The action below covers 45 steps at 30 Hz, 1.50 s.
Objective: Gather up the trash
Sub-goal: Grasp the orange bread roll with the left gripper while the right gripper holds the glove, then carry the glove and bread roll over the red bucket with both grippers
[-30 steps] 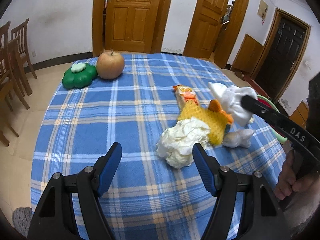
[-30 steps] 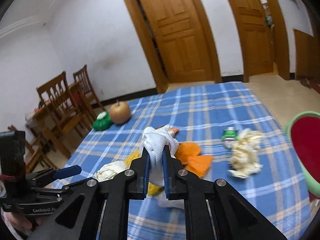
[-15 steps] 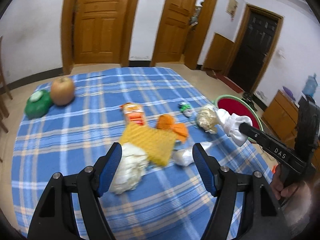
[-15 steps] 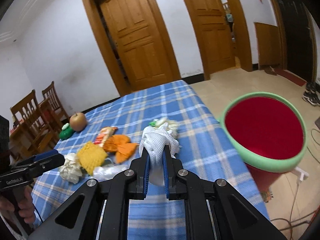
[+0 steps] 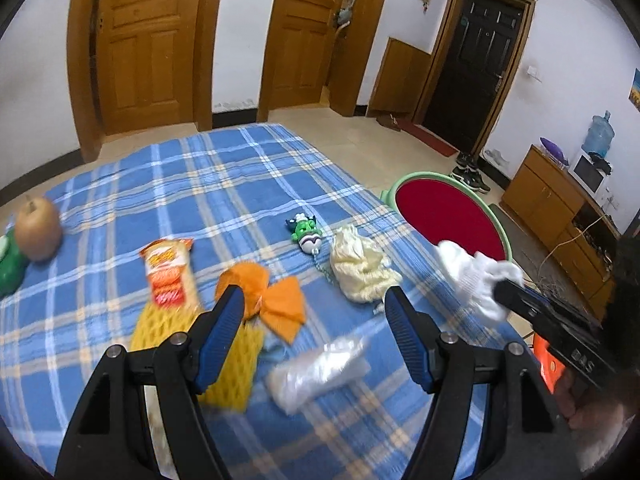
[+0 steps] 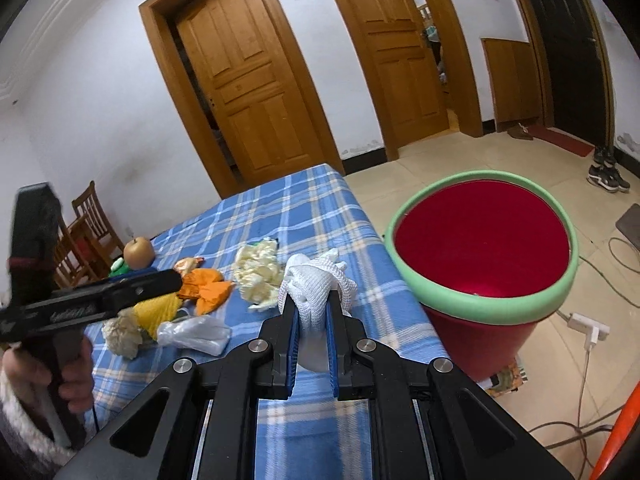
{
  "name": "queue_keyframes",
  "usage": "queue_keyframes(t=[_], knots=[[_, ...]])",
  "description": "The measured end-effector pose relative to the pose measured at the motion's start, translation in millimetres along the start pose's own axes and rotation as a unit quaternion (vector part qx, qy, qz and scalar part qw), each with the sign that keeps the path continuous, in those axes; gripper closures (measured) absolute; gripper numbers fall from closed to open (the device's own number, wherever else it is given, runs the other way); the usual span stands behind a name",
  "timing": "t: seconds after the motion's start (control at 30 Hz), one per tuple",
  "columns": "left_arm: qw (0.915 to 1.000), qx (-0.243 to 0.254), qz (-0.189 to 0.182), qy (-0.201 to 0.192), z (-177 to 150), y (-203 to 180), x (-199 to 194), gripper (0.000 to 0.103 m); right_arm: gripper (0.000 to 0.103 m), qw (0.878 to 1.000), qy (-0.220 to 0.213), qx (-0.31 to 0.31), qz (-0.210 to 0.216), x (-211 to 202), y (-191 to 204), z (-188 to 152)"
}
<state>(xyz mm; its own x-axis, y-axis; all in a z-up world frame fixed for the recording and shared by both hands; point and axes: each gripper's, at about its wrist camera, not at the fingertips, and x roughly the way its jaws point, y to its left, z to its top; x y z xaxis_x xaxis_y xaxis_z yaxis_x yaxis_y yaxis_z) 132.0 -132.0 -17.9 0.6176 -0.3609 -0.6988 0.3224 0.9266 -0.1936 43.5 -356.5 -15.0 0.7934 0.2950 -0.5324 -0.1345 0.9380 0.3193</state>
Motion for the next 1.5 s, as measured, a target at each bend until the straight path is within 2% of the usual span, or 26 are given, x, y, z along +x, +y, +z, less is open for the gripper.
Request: queue_keyframes(t=[0.13, 0.23, 0.3, 0.33, 0.37, 0.43, 0.5, 0.8, 0.93, 1.1, 1.3, 1.5], knots=[[0.9983, 0.001, 0.052, 0.027, 8, 13, 32, 0.031, 0.091, 1.0, 0.0, 0.007, 0.006, -1, -4, -1], [0.9969, -0.019, 0.05, 0.058, 4, 23, 52, 0.041, 0.091, 1.0, 0.001, 0.005, 0.01, 0, -4, -3], [0.9962, -0.027, 0.05, 0.066, -1, 27, 59, 0.048, 0.091, 1.0, 0.001, 0.005, 0.011, 1, -5, -3], [0.9969, -0.021, 0.052, 0.055, -2, 26, 58, 0.051, 0.091, 1.0, 0.001, 0.005, 0.013, 2, -5, -3], [0.9969, -0.015, 0.054, 0.055, -4, 25, 57, 0.061, 0.091, 1.0, 0.002, 0.006, 0.014, 3, -5, -4], [0.9973, -0.011, 0.055, 0.047, -4, 23, 54, 0.071, 0.091, 1.0, 0.004, 0.005, 0.014, 4, -4, -4], [0.998, -0.009, 0.054, 0.032, -3, 22, 45, 0.087, 0.091, 1.0, 0.003, 0.005, 0.017, 2, -3, -4], [0.9976, 0.027, 0.049, -0.042, 7, 0, -22, 0.088, 0.091, 0.999, -0.014, -0.009, 0.028, -9, 16, 5], [0.9929, 0.062, 0.073, -0.07, -1, -18, -48, 0.088, 0.091, 0.999, -0.025, -0.018, 0.032, -20, 27, 7], [0.9933, 0.058, 0.066, -0.075, -17, -29, -69, 0.088, 0.091, 0.999, -0.031, -0.022, 0.035, -29, 35, 8], [0.9947, 0.048, 0.064, -0.065, -25, -33, -70, 0.088, 0.091, 0.998, -0.035, -0.026, 0.034, -28, 45, 8], [0.9956, 0.045, 0.045, -0.069, -28, -45, -70, 0.088, 0.091, 0.998, -0.049, -0.033, 0.017, -38, 43, 11]])
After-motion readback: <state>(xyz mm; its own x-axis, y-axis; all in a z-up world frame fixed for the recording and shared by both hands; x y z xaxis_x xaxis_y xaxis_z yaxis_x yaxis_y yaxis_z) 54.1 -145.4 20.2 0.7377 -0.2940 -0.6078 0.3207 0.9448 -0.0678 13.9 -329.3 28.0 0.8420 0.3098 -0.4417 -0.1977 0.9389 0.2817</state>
